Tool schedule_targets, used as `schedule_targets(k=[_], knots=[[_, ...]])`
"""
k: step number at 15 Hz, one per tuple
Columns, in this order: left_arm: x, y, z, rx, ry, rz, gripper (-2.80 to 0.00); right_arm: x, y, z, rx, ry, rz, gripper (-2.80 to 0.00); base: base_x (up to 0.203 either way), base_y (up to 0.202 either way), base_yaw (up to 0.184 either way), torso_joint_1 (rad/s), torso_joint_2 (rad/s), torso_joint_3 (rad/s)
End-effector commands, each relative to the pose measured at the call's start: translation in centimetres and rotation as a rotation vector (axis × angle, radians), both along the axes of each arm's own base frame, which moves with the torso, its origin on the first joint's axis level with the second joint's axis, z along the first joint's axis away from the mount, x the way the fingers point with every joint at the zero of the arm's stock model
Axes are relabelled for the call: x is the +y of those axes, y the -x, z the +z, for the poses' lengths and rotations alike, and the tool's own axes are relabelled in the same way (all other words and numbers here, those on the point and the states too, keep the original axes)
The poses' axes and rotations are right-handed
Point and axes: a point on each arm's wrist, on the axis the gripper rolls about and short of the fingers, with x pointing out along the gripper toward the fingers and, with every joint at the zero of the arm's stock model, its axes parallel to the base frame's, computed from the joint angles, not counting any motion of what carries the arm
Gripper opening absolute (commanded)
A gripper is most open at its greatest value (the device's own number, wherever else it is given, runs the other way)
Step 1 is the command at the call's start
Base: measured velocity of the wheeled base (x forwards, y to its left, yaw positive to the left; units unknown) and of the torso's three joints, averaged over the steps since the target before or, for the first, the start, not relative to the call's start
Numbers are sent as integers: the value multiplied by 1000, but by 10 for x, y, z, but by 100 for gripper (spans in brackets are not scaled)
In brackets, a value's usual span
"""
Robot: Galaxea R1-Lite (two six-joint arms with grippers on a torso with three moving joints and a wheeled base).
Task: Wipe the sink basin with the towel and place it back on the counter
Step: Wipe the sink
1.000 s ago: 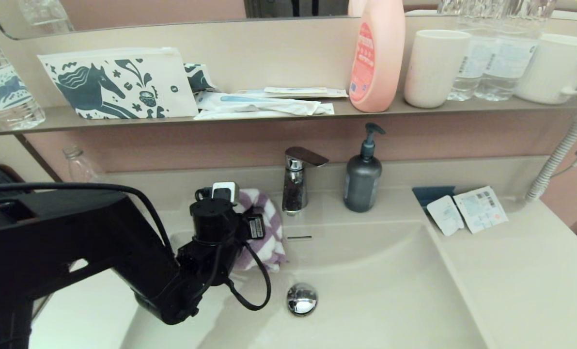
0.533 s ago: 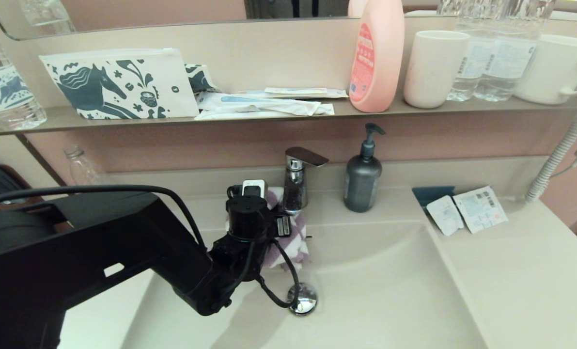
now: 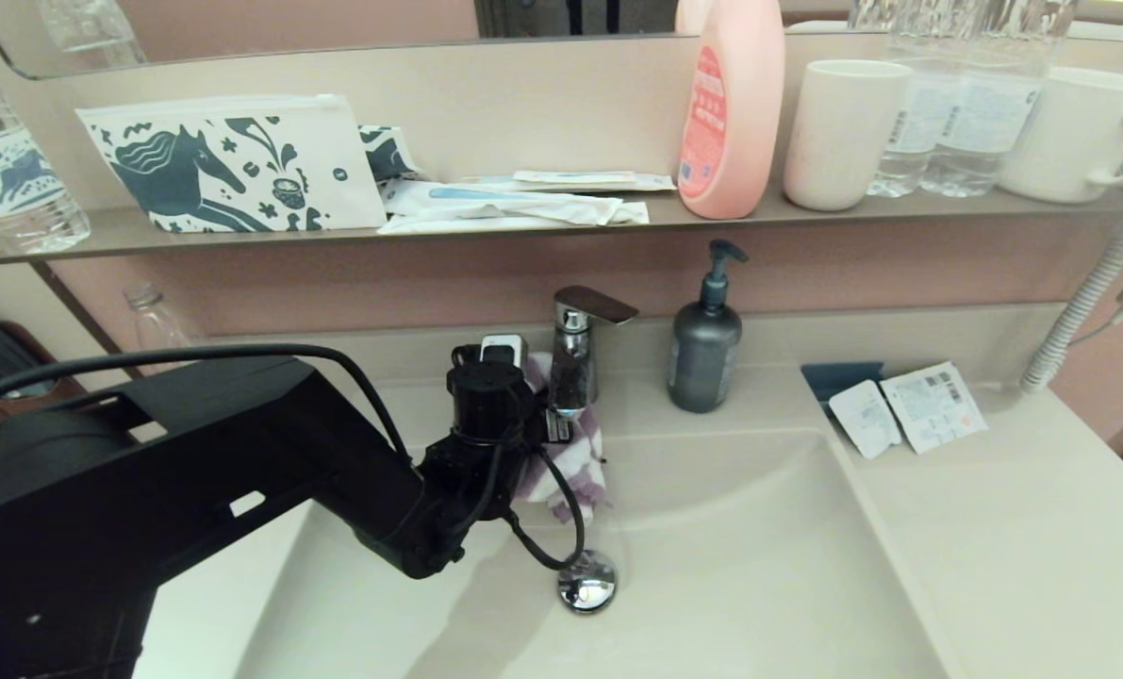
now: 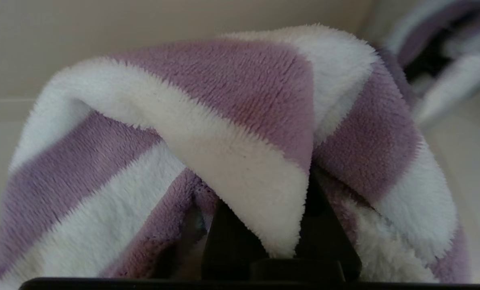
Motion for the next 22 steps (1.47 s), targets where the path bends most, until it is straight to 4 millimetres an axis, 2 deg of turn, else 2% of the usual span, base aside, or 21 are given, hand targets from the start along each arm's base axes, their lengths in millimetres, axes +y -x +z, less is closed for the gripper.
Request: schedule_targets(k=[1,4,8,11,15,17,19,22], knots=[[13,0,3,-3,2,33,-280,0,0,0,0,0,1,-280,0,0,0,0,0,0],[34,8,6,25,15,44,-280,0,0,0,2,0,1,-280,0,0,0,0,0,0],[78,16,4,78,15,73,-280,0,0,0,0,0,1,-280,0,0,0,0,0,0],[118,11,12,75,29,103,-280,0,0,0,2,0,1,-280,0,0,0,0,0,0],[151,9,14,79,7,126,-280,0,0,0,0,0,1,-280,0,0,0,0,0,0],[156,9,15,77,8,134,-280,0,0,0,0,0,1,-280,0,0,0,0,0,0],[151,10,16,74,8,121,-280,0,0,0,2,0,1,-280,0,0,0,0,0,0],[128,9,19,56,8,70,-280,0,0,0,0,0,1,-280,0,0,0,0,0,0]])
